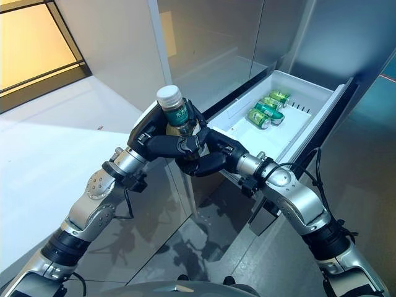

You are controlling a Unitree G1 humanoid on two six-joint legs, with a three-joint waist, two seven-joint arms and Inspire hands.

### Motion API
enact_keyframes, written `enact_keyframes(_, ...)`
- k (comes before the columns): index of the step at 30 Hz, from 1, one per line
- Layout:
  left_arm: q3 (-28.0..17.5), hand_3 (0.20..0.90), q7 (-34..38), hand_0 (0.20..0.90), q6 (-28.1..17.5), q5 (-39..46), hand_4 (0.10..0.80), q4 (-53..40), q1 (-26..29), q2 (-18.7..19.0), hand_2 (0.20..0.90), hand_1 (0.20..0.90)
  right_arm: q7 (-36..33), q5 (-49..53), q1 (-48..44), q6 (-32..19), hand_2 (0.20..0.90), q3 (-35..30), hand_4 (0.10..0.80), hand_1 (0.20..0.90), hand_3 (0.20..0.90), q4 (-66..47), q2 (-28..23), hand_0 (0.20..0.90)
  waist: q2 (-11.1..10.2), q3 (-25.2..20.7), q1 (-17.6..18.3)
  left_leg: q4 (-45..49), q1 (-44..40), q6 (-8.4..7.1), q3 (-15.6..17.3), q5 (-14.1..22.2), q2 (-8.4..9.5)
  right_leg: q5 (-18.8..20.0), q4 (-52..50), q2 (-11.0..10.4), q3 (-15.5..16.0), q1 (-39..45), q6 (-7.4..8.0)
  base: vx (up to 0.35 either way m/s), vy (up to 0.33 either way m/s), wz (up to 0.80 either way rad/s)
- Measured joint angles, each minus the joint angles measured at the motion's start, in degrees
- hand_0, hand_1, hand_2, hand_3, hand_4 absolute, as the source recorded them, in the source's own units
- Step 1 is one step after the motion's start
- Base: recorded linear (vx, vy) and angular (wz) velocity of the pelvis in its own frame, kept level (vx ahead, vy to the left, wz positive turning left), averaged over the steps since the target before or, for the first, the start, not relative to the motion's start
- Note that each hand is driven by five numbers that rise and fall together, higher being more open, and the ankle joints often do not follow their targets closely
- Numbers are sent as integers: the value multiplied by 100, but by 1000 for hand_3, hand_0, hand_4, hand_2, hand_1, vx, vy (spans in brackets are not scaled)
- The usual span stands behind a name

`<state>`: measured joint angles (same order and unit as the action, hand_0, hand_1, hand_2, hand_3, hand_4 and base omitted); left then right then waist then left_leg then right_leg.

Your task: Put drinks into fridge and close the fridge

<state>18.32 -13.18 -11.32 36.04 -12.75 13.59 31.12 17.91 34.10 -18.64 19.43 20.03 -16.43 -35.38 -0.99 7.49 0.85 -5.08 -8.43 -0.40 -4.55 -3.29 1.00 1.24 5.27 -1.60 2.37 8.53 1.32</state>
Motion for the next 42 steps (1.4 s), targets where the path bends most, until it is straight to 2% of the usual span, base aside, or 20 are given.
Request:
enact_keyframes(11, 119, 200, -1, 300, 0, -214, 100, 16, 262, 124, 300, 300, -246, 33, -106, -15, 300, 66, 100, 300, 200, 0, -14, 300, -1, -1, 42, 0, -1, 0, 4, 0, -1, 7, 0, 4, -4, 1, -2, 0, 0, 0)
enact_keyframes(12, 120, 900, 2, 900, 0, -224, 800, 38, 277, 123, 900, 900, -306, 35, -146, -15, 300, 116, 100, 300, 200, 0, -45, 300, -1, -1, 49, 0, -1, 0, 6, 0, -2, 7, 0, 3, -5, 1, -2, 0, 0, 0)
enact_keyframes(22, 170, 900, 454, 900, -18, -589, 800, 44, 336, 76, 900, 900, -769, -203, -231, -32, 300, 142, 100, 300, 200, 33, -29, 300, -3, -2, 37, 0, -1, 0, -2, 0, -3, 8, 0, 4, 4, 6, -3, 0, 0, 0)
enact_keyframes(26, 166, 900, 665, 900, -126, -642, 800, 44, 336, -33, 900, 900, -1140, -514, -326, -218, 300, 141, 100, 300, 200, 180, 7, 300, -3, -2, 33, 0, 0, 0, -24, -1, -2, 8, 0, 4, 25, 14, -3, 0, 0, 0)
enact_keyframes(30, 139, 900, 729, 900, -158, -626, 800, 46, 338, -260, 900, 900, -1626, -859, -490, -473, 300, 71, 100, 300, 200, 632, 99, 300, -3, -2, 12, 0, -3, 0, -72, -2, -1, 7, 0, 3, 84, 43, -3, 16, -1, 7)
enact_keyframes(37, 83, 900, 728, 900, -135, -383, 800, 83, 333, -391, 900, 900, -2178, -1325, -611, -827, 300, 17, 100, 300, 200, 1203, 113, 300, -17, 7, -87, 0, -1, -5, -171, -16, 2, 4, 1, 3, 170, 80, -3, 19, -2, 7)
enact_keyframes(42, -68, 900, 333, 900, -171, 233, 800, 8, 412, -526, 900, 900, -3001, -1350, -618, -781, 300, -556, 100, 300, 200, 2535, 218, 300, -33, 17, -360, -2, 47, -9, -311, -68, 20, 2, 1, -12, 317, 100, -3, 31, 5, 17)
